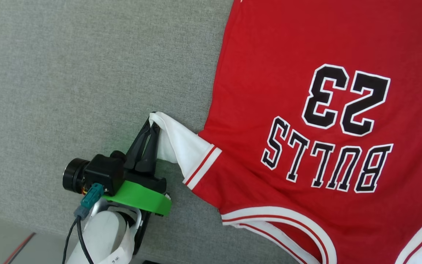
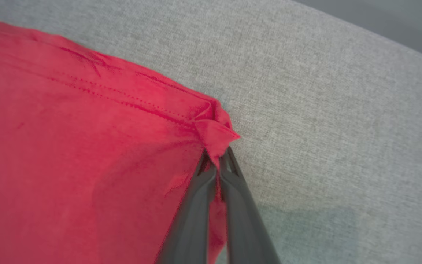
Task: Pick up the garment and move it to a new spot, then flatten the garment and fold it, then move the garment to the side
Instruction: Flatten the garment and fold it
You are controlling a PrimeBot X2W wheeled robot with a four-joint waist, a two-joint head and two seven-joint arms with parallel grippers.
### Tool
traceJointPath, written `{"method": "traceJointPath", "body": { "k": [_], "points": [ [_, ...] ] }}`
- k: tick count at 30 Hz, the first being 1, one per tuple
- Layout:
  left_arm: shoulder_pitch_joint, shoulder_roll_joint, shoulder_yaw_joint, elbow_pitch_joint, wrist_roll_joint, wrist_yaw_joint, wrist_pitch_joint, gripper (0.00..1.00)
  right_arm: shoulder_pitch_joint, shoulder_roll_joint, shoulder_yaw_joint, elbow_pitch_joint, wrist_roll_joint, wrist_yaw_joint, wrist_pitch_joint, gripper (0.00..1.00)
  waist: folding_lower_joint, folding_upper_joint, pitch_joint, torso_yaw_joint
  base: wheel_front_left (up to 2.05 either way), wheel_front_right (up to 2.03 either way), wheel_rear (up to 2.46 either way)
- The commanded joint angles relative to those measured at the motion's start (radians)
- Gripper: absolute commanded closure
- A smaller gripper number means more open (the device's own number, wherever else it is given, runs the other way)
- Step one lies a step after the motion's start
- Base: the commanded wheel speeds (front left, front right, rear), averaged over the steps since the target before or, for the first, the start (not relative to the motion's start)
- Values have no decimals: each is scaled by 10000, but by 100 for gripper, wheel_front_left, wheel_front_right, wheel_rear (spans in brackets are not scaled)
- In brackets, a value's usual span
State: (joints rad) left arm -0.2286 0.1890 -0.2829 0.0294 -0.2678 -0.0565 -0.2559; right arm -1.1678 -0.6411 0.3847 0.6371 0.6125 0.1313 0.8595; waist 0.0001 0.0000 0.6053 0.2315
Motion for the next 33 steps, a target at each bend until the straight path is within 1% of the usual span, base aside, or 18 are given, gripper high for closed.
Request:
{"method": "traceJointPath", "body": {
  "k": [1, 3, 7, 10, 14, 18, 21, 23, 26, 30, 33],
  "points": [
    [40, -55, 91, 78, 143, -49, -59, 100, 354, -34, 128, 101, 108, -6, -233, 100, -1, 0, -376, -75, 0, 0, 0],
    [157, -82, 160, 199, 179, -90, -59, 100, 341, -140, 228, -1, 226, -6, -673, 100, -1, 0, -687, -126, 0, 0, 0],
    [488, -121, 315, 414, 232, -145, -59, 100, 652, -558, 740, -483, 620, -6, -1600, 100, -1, 0, -1448, -284, 0, 0, 0],
    [841, -99, 450, 587, 251, -155, -59, 100, 1188, -1161, 1306, -1132, 1010, -6, -2293, 100, -1, 0, -2065, -488, 0, 0, 0],
    [1319, -12, 612, 773, 268, -143, -59, 100, 2151, -1988, 1782, -2068, 1671, -6, -3098, 100, -1, 0, -2786, -823, 0, 0, 0],
    [1785, 75, 832, 872, 237, -90, -59, 100, 3363, -2782, 1862, -2921, 2205, -6, -3835, 100, -1, 0, -3366, -1193, 0, 0, 0],
    [2040, 115, 935, 949, 221, -85, -59, 100, 4472, -3239, 1521, -3376, 2534, -6, -4449, 100, -1, 0, -3705, -1393, 0, 0, 0],
    [2168, 143, 985, 1010, 211, -95, -59, 100, 5457, -3417, 1117, -3615, 2888, -6, -4818, 100, -1, 0, -3882, -1493, 0, 0, 0],
    [2376, 176, 1140, 1039, 181, -49, -59, 100, 6999, -3660, 612, -3915, 3002, -6, -5219, 100, -1, 0, -4096, -1742, 0, 0, 0],
    [2576, 201, 1206, 1092, 186, -52, -59, 100, 8912, -3524, -271, -4157, 3193, -6, -5572, 100, -1, 0, -4279, -1955, 0, 0, 0],
    [2643, 218, 1217, 1172, 192, -78, -59, 100, 10343, -3153, -1045, -4275, 3269, -6, -5755, 100, -1, 0, -4401, -2003, 0, 0, 0]
  ]
}}
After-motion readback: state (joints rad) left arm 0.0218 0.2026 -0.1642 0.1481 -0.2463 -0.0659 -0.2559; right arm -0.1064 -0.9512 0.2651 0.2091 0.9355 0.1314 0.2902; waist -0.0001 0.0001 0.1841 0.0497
